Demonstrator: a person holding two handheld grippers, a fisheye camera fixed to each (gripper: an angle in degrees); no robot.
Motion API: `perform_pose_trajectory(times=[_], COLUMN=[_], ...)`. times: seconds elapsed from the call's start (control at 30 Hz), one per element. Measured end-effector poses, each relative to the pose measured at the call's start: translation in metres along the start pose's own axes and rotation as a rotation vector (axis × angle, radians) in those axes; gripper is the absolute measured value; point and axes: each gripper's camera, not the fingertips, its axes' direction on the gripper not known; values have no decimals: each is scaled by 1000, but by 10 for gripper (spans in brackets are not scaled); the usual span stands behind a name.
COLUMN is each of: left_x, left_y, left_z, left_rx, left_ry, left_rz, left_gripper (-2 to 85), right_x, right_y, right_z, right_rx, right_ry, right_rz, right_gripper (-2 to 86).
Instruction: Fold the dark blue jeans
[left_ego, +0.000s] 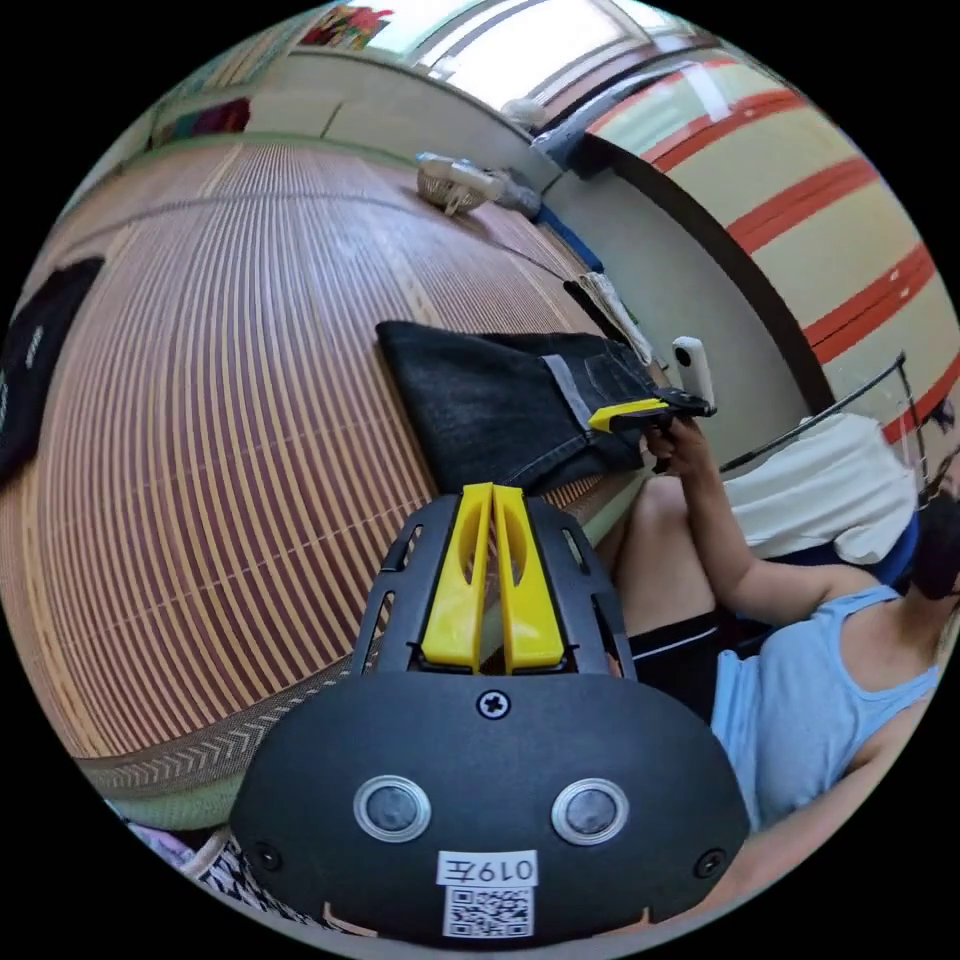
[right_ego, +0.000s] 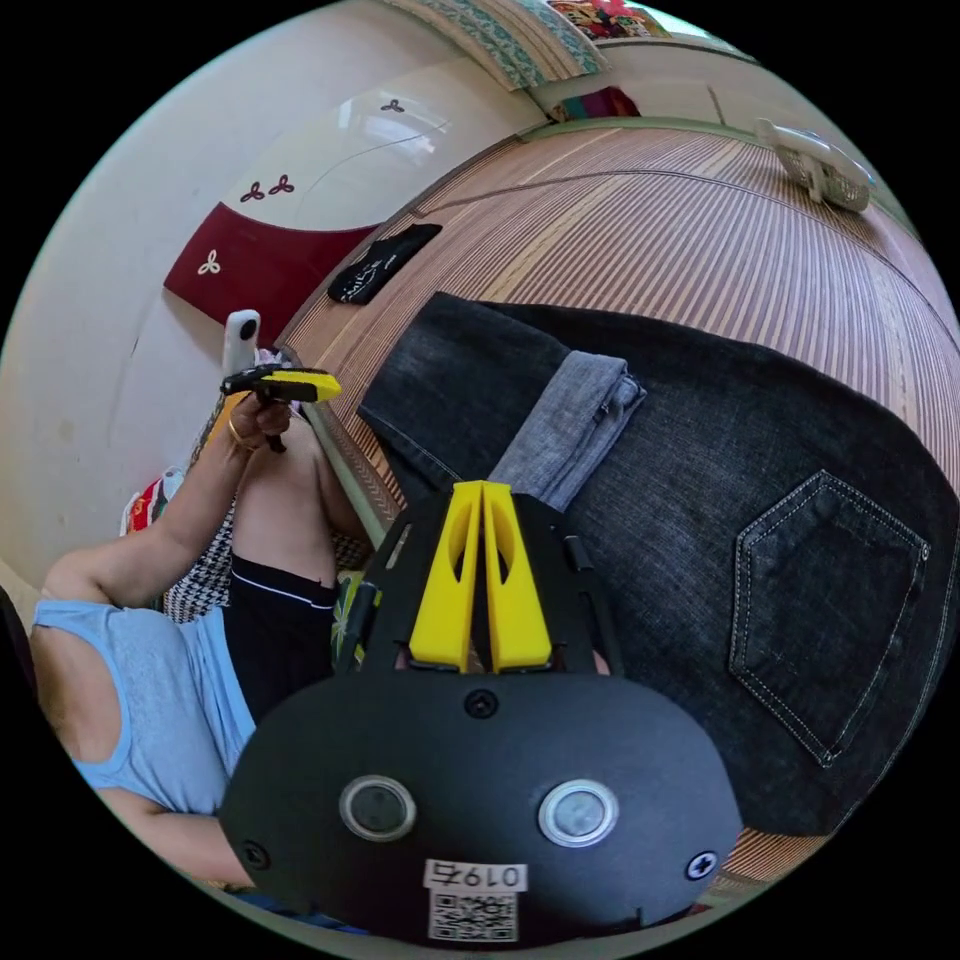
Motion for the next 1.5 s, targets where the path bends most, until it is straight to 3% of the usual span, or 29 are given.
perform_pose_trajectory(times=[0.17, 0.47, 0.6, 0.7, 0.77, 0.9, 0.97, 1.37, 1.5], left_x=[87, 66, 20, -43, -85, -116, -135, -185, -190], left_y=[-23, -76, -70, -52, -46, -50, -52, -92, -103], left_z=[27, 50, 18, -8, -8, -6, 2, 34, 32], left_rx=[-4, -71, 45, 128, 102, 52, 31, -180, -176], left_ry=[-452, -484, -292, -26, 127, 116, 198, 414, 456], left_rz=[188, 58, -122, -335, -433, -484, -504, -419, -380], left_gripper=[8, 17, 30, 73, 98, 105, 101, 48, 29], right_x=[-59, -164, -175, -172, -159, -129, -113, -75, -85], right_y=[2, 30, 31, 34, 35, 38, 45, 69, 72], right_z=[15, 69, 69, 53, 38, 24, 17, 7, 10], right_rx=[-16, 47, 69, 147, 192, 210, 225, 254, 265], right_ry=[201, 690, 717, 684, 561, 348, 268, 72, 110], right_rz=[-112, -232, -192, -126, -64, 24, 70, 163, 157], right_gripper=[-10, -10, -10, -10, -10, -10, -10, -8, -7])
